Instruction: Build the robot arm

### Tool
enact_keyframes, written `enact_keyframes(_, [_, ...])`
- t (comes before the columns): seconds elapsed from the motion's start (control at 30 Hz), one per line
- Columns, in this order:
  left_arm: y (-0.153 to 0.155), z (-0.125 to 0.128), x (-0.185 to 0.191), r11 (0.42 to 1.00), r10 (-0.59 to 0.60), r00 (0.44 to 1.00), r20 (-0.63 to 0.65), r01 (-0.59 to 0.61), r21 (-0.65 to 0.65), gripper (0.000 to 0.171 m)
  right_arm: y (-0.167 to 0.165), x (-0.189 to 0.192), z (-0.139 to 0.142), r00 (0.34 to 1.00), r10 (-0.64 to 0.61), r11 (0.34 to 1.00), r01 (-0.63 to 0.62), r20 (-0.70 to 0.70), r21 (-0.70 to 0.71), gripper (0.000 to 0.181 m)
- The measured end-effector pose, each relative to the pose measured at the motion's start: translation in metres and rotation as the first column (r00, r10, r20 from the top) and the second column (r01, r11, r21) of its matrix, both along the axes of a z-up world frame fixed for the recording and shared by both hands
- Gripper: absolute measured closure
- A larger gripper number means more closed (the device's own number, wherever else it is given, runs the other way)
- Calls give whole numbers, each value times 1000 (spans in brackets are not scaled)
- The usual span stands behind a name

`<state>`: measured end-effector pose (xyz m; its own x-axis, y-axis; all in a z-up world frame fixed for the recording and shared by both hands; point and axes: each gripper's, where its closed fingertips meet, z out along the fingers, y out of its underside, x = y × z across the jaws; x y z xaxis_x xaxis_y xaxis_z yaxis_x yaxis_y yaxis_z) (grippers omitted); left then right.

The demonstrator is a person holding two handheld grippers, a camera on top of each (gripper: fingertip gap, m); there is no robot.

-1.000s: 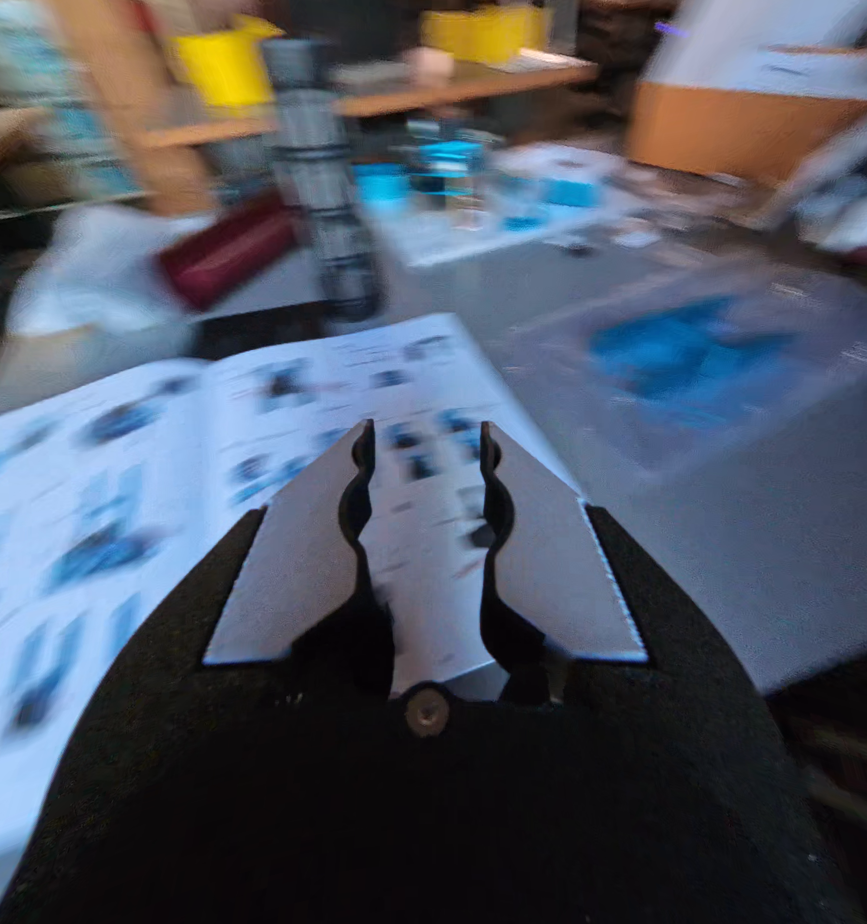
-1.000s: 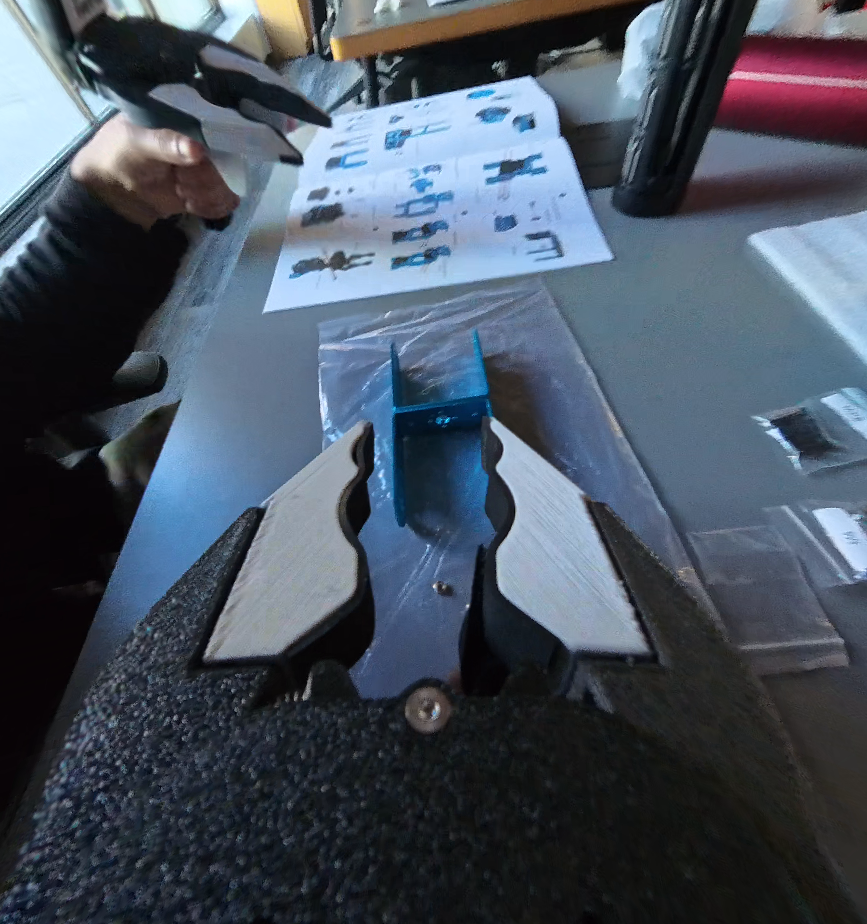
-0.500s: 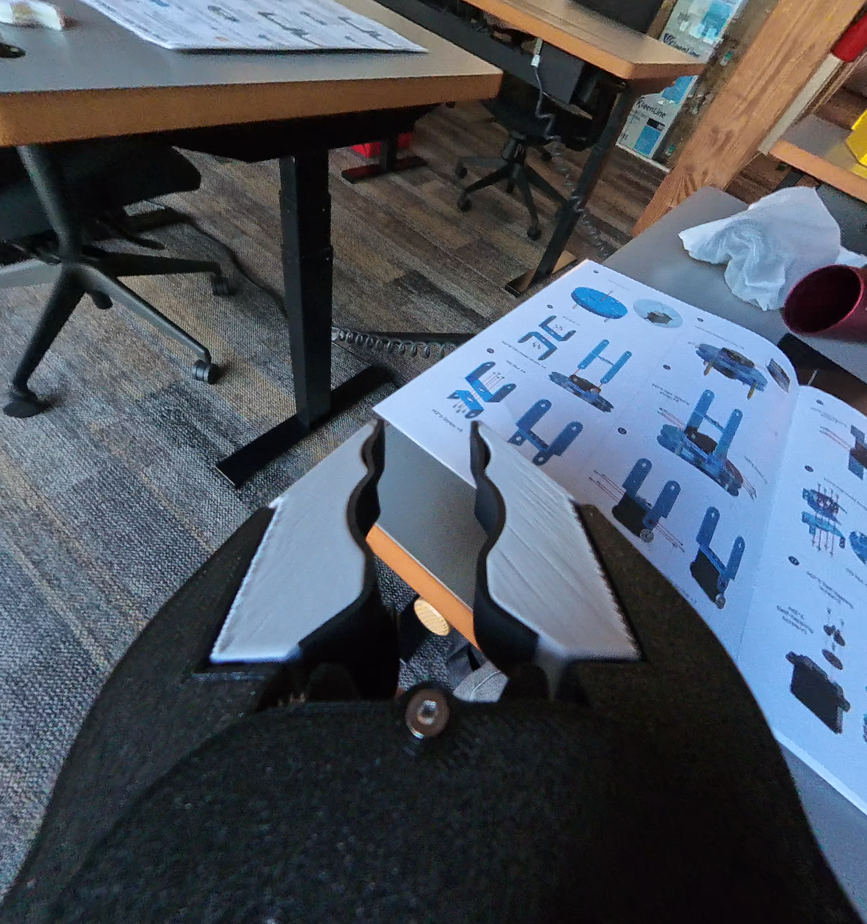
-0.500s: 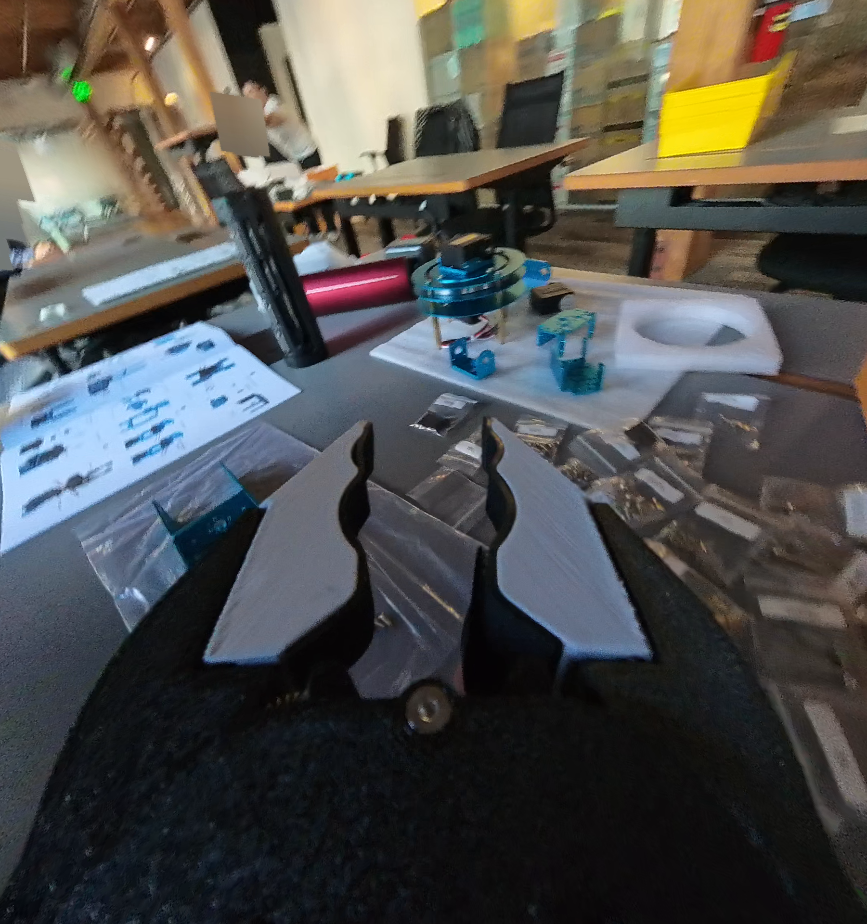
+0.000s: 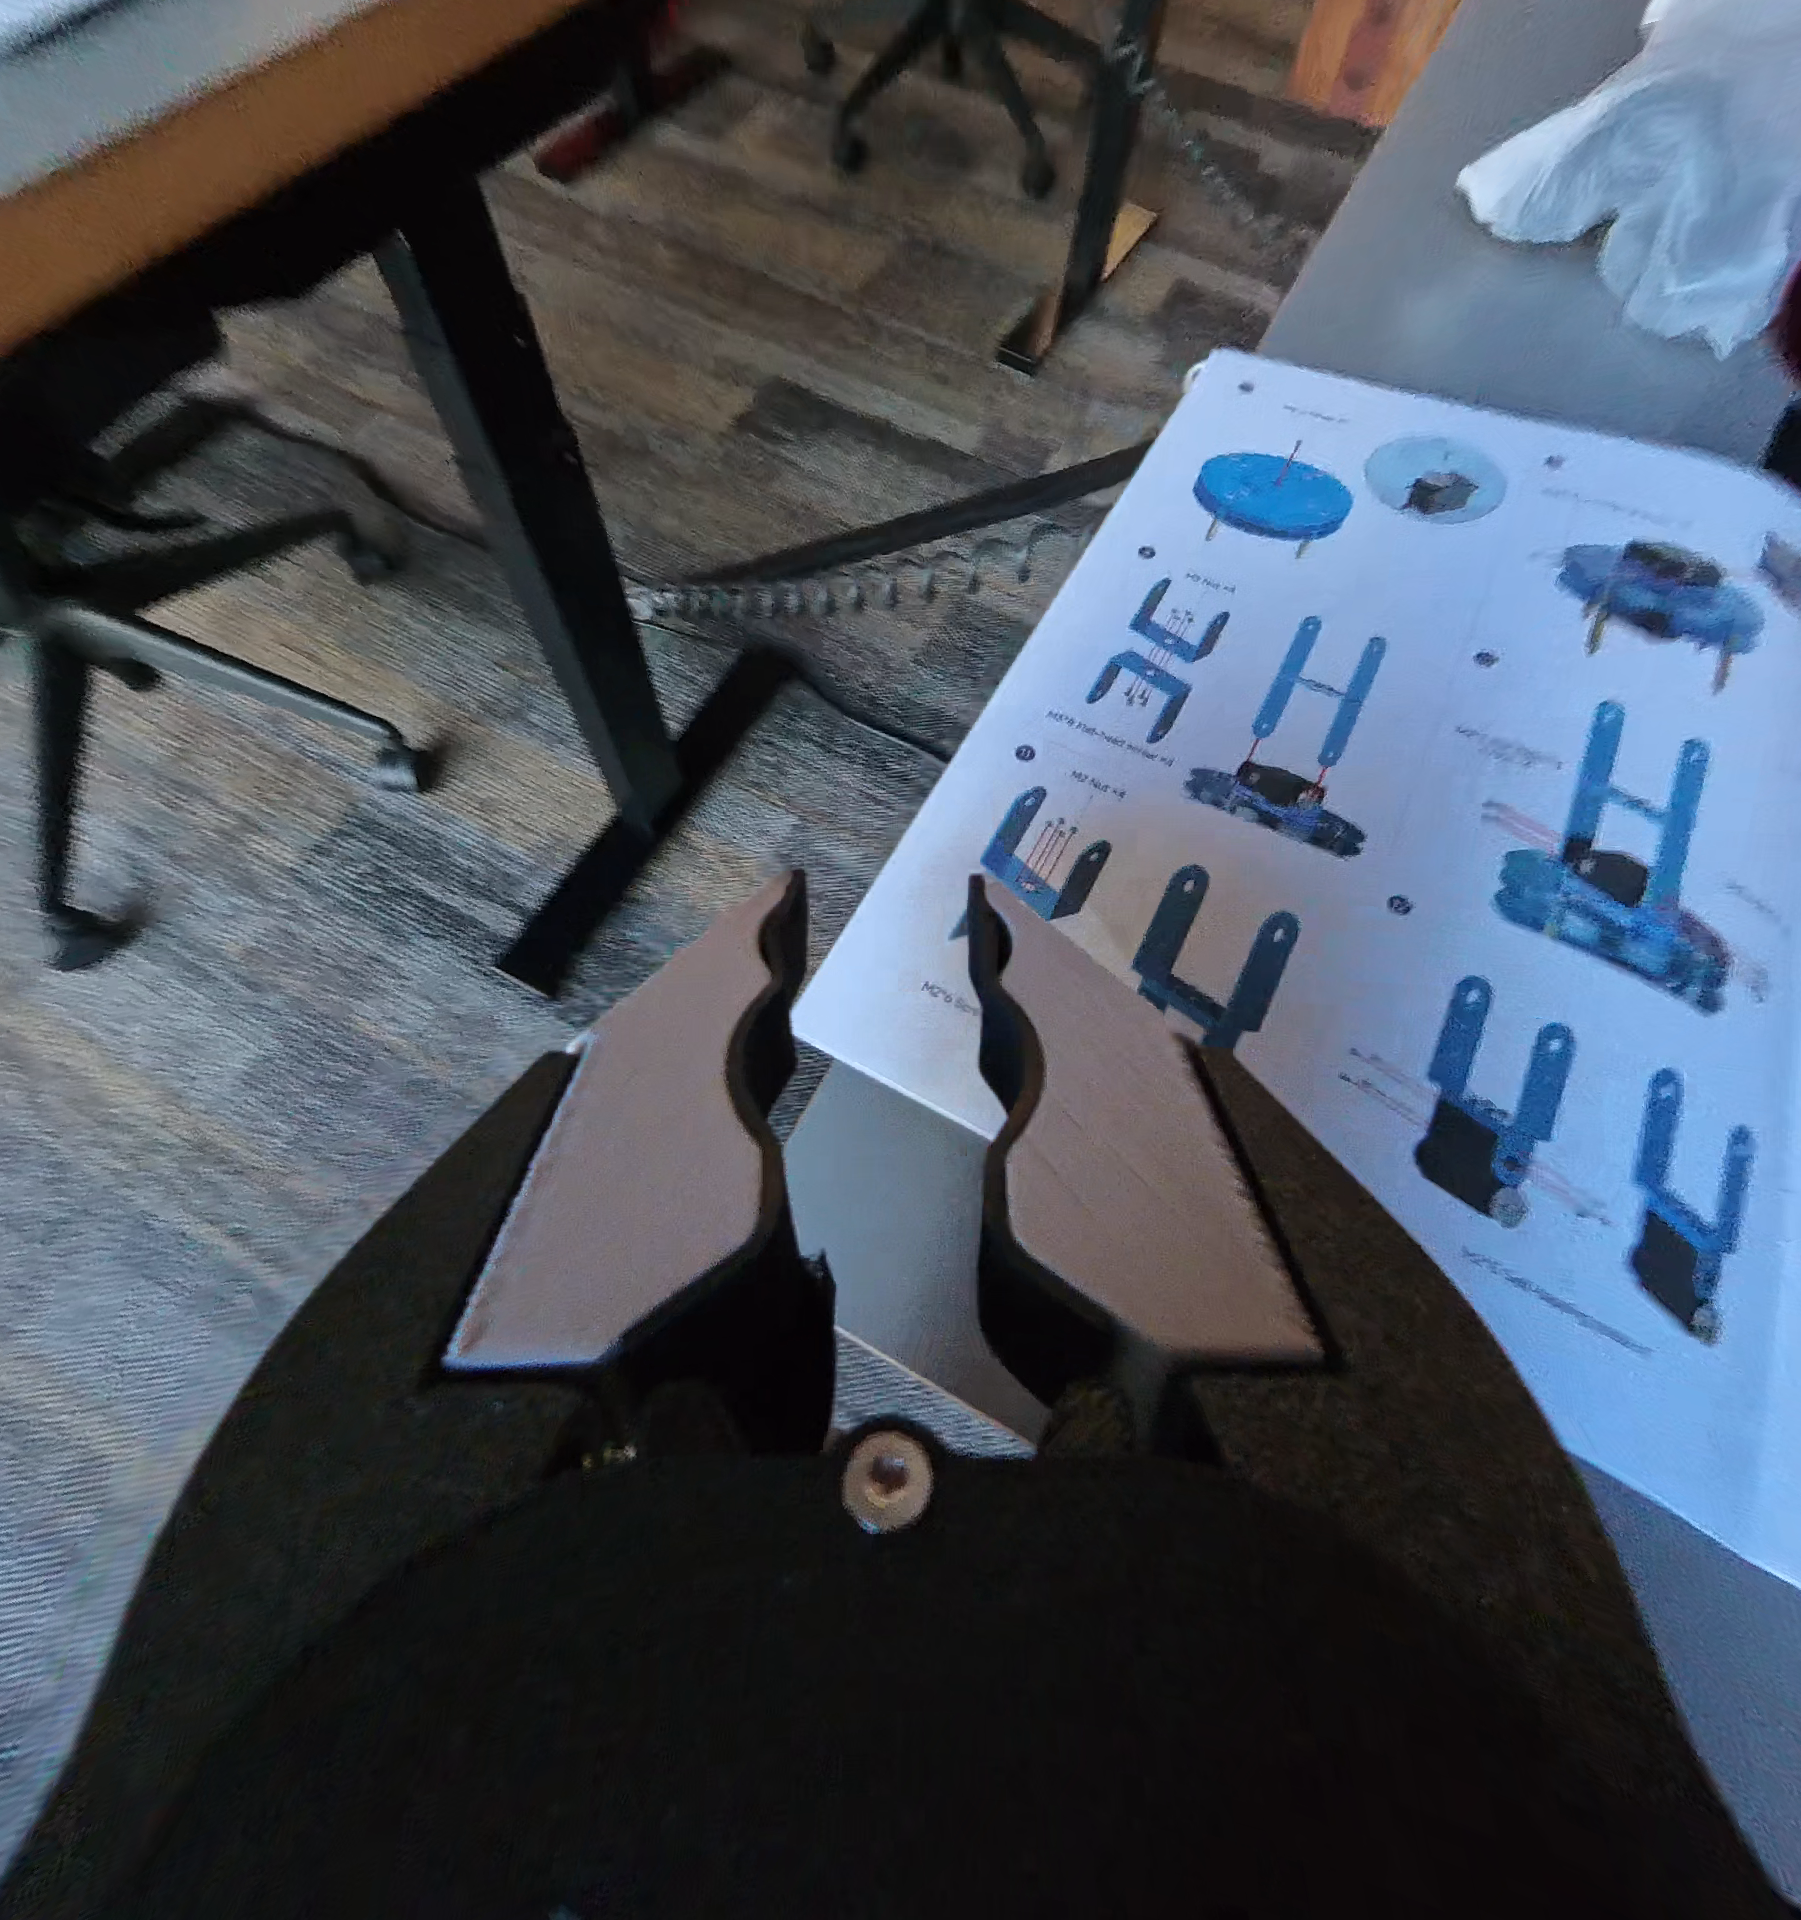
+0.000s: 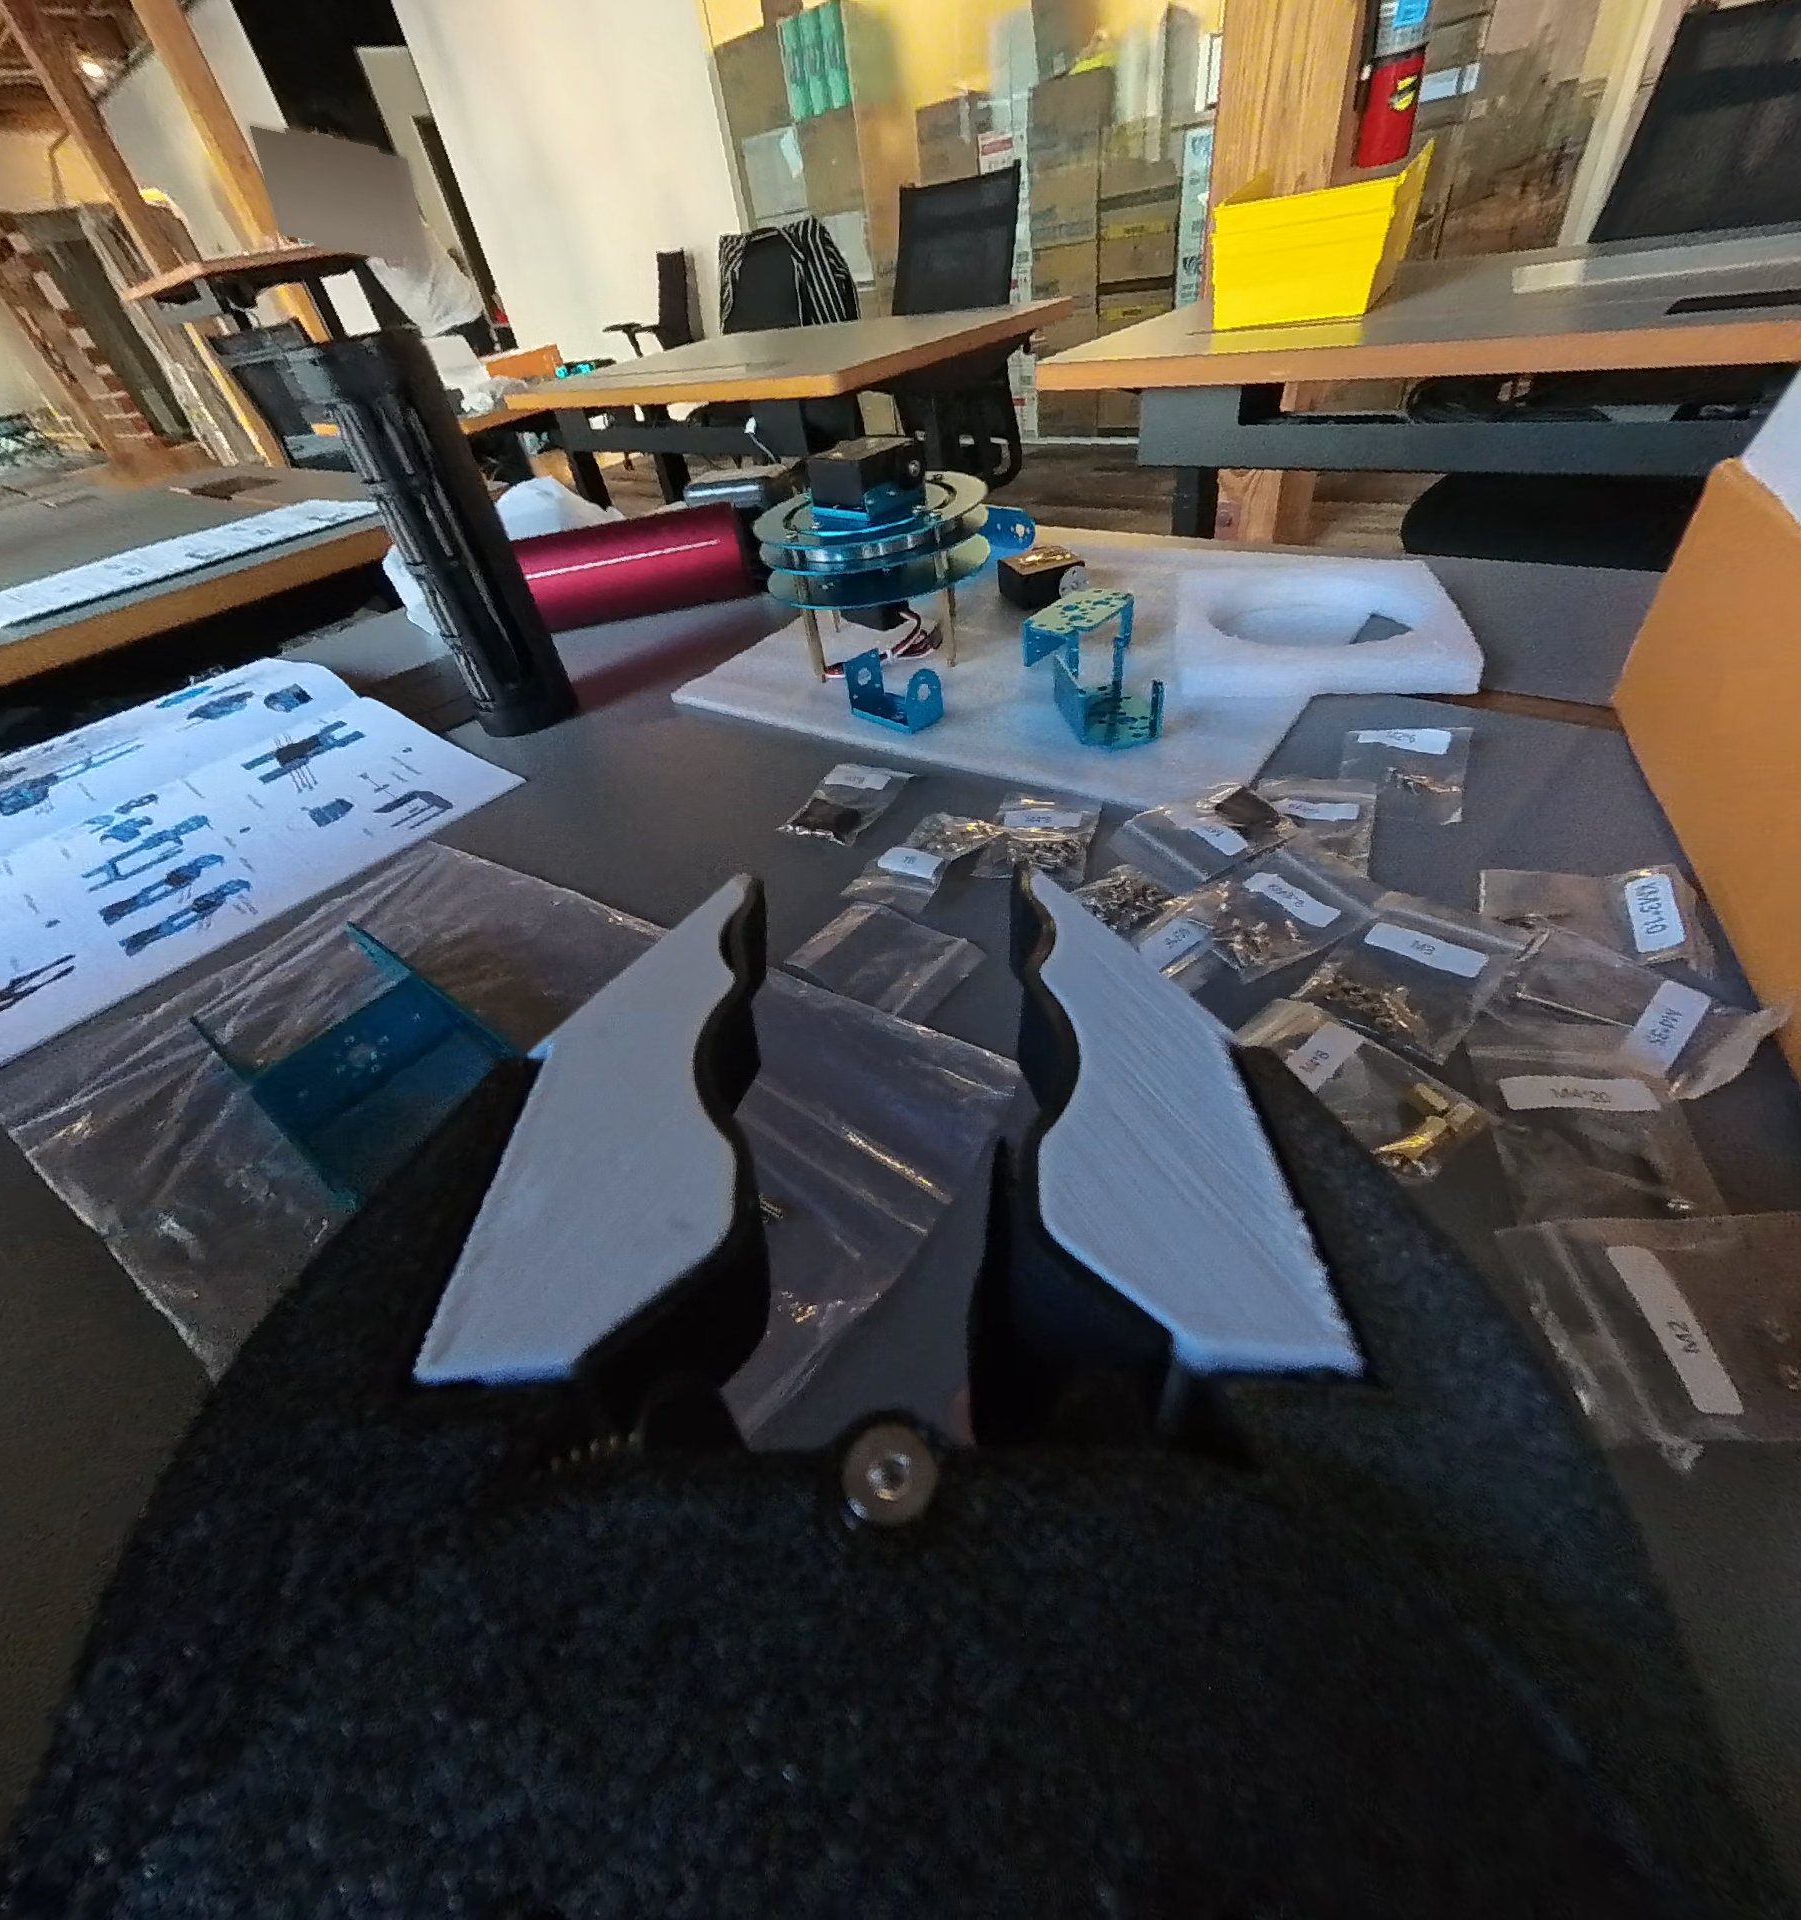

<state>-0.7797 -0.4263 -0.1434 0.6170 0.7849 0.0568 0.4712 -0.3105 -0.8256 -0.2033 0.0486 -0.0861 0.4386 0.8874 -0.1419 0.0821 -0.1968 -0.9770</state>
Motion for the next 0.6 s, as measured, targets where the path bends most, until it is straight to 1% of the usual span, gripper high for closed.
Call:
enact_keyframes(0.03, [1,3,0,999,-4,1000,20,3,36,141,2,1,-1,1000,-14,1000,14,2,-3,135])
enact_keyframes(0.07, [4,6,1,999,-23,1000,13,22,43,141,4,2,-1,1000,-24,1000,24,-1,-8,135])
enact_keyframes(0.13, [6,8,1,998,-52,998,-31,51,-25,141,7,4,-1,999,-35,999,35,-13,-28,135])
enact_keyframes(0.2, [3,10,-6,998,-20,997,-80,15,-62,142,9,5,-2,999,-42,998,41,-20,-43,134])
enact_keyframes(0.23, [5,11,-7,999,-21,997,-80,18,-33,142,10,6,-2,999,-48,998,47,-22,-46,134])
enact_keyframes(0.3, [14,10,-5,997,-60,998,-28,62,50,143,12,7,-3,998,-56,997,55,-20,-51,134])
enact_keyframes(0.33, [13,7,-5,996,-67,998,-8,67,54,143,12,7,-4,998,-59,997,58,-16,-55,134])
enact_keyframes(0.43, [-3,-1,-15,999,-3,999,-39,1,-48,143,14,6,-7,998,-63,996,63,1,-63,133])
enact_keyframes(0.6, [-6,-5,-18,998,11,999,-31,-13,-64,143,17,5,-10,997,-71,995,72,20,-70,134])
